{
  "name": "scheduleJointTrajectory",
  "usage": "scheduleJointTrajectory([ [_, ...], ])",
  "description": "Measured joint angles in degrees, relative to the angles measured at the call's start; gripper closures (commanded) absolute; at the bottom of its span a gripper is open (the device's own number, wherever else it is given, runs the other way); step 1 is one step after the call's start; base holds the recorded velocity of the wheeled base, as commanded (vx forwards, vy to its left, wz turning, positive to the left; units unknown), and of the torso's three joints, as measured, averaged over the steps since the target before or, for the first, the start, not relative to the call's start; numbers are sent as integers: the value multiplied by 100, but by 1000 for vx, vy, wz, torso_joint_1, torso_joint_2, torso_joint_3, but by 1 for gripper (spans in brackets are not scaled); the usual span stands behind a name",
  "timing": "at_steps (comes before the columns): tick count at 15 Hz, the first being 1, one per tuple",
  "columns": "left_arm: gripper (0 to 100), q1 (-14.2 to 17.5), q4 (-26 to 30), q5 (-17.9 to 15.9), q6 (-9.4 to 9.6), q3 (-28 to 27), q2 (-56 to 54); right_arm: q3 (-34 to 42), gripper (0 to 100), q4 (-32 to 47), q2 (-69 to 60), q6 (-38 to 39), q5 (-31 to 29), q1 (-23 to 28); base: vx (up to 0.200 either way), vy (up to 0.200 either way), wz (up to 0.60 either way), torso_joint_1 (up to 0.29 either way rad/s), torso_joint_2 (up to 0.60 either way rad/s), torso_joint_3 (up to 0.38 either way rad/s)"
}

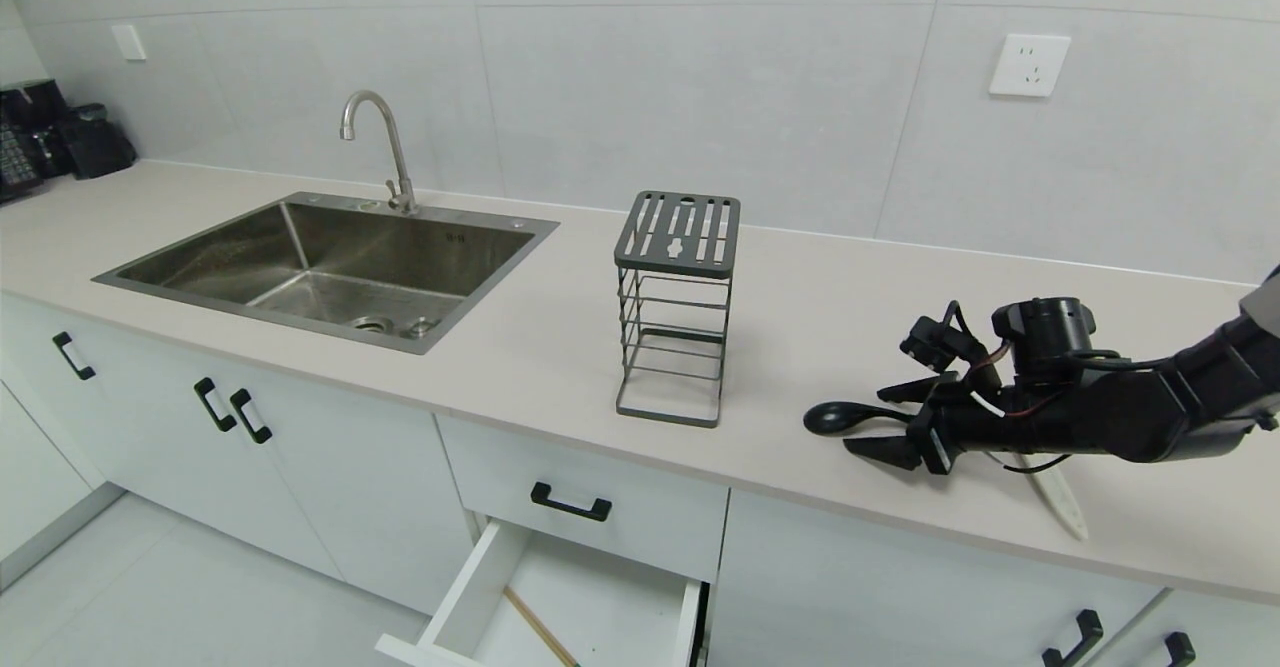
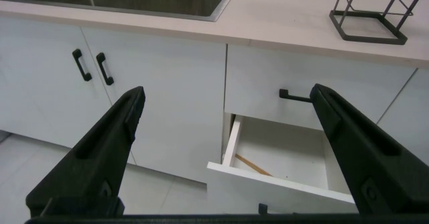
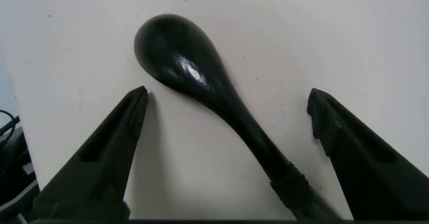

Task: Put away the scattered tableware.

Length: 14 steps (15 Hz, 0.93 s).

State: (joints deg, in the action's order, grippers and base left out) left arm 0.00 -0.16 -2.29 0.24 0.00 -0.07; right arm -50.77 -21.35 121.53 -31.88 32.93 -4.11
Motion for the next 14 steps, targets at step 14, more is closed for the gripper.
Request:
scheduleJointTrajectory([
  [14, 0, 0, 0, 0, 2, 2, 0, 113, 100, -374, -48, 77, 33, 52, 0, 0, 0, 0, 0, 0],
])
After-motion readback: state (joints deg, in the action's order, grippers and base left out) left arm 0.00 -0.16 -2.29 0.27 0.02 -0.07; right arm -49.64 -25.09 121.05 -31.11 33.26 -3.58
